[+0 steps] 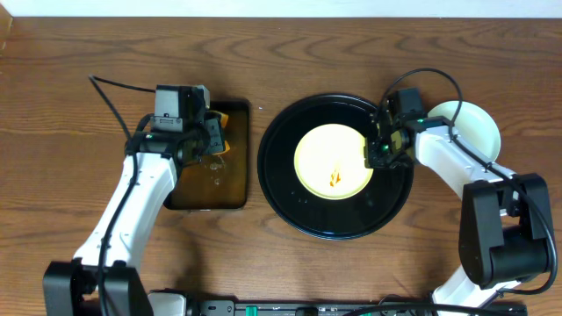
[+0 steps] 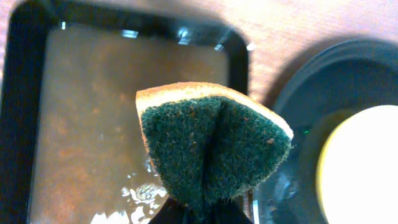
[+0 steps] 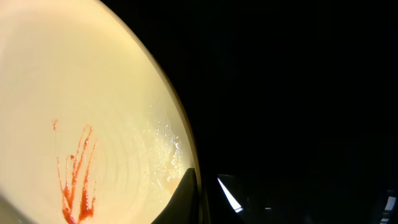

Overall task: Clean dirty plates on tray and stack at the side
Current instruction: 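Scrub the yellow plate with the sponge in the left gripper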

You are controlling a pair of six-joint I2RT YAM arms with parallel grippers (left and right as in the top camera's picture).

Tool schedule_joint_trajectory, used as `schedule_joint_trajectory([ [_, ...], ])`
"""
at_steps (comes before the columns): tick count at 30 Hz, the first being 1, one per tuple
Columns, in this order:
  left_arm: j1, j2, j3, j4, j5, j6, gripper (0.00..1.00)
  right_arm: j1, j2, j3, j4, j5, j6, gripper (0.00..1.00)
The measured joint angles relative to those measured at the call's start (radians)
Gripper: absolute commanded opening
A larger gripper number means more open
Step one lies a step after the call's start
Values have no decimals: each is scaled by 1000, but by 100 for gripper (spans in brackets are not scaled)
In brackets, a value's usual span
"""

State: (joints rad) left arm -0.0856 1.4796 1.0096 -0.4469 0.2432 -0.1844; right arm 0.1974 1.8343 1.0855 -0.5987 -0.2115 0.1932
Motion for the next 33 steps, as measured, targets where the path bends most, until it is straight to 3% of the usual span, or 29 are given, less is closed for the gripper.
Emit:
schedule_joint_trajectory([
  [5,-58,-9,0,3,76,-6,7,52,0,0,-23,0,0,1],
  [14,-378,76,0,119,139,-95,7,95,0,0,-29,0,8,1],
  [18,-496,148,0,208,114,-189,7,95,0,0,-38,-1,8,1],
  [24,-590,270,0,336,93,-421,8,95,0,0,-41,-1,9,1],
  [33,-639,404,0,425,95,-562,7,95,0,0,-42,-1,9,1],
])
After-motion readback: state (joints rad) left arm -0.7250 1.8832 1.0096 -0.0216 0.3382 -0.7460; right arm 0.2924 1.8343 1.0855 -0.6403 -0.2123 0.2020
